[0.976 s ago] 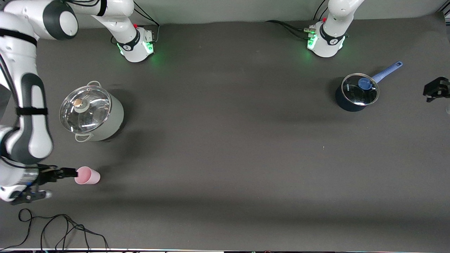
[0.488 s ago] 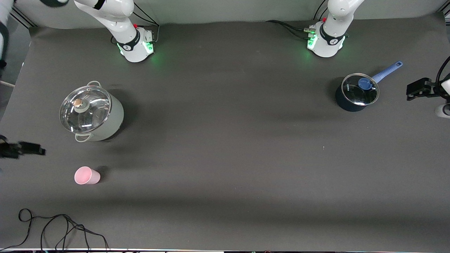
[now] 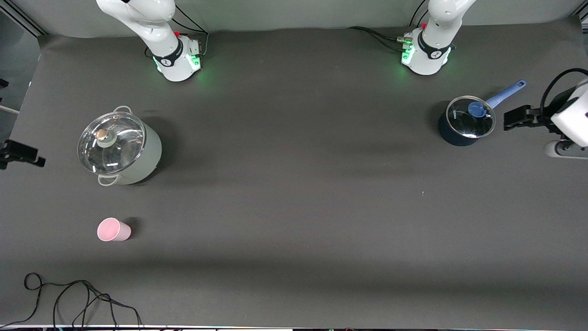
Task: Transfer pink cup from left to right arm
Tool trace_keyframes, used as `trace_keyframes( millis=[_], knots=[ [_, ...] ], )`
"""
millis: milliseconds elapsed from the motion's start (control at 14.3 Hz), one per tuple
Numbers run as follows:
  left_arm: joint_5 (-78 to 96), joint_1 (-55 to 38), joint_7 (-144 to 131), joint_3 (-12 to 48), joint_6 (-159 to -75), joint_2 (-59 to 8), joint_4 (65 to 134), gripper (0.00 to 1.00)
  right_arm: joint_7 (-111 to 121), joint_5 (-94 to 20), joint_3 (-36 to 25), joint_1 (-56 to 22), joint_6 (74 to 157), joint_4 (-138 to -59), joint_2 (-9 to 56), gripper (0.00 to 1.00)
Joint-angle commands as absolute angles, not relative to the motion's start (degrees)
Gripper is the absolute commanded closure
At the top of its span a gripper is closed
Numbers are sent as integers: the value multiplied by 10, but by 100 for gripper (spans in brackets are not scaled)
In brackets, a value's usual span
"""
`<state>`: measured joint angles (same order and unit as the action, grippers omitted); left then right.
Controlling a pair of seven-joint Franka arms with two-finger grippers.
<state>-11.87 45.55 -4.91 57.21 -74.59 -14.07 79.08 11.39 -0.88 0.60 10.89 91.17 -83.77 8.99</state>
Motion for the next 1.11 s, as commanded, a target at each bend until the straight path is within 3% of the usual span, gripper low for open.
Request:
trace_keyframes(
  millis=[0, 279, 488, 627, 906, 1045],
  knots=[
    [-93, 467, -55, 569, -758, -123, 805, 0, 64, -16, 4, 78, 932, -887, 57, 0],
    [-93, 466, -54, 570, -757, -118, 817, 0, 30, -18, 0, 57, 932, -889, 48, 0],
    [-93, 458, -53, 562, -752, -100, 823, 0, 31, -18, -77, -22, 937, -884, 47, 0],
    [-93, 426, -53, 531, -751, -77, 847, 0, 37, -18, -79, -24, 938, -884, 46, 0],
    [-91, 305, -49, 406, -764, -67, 846, 0, 38, -16, -82, -26, 937, -883, 43, 0],
    [-65, 185, -47, 265, -772, -66, 842, 0, 35, -12, -82, -26, 935, -883, 42, 0]
  ],
)
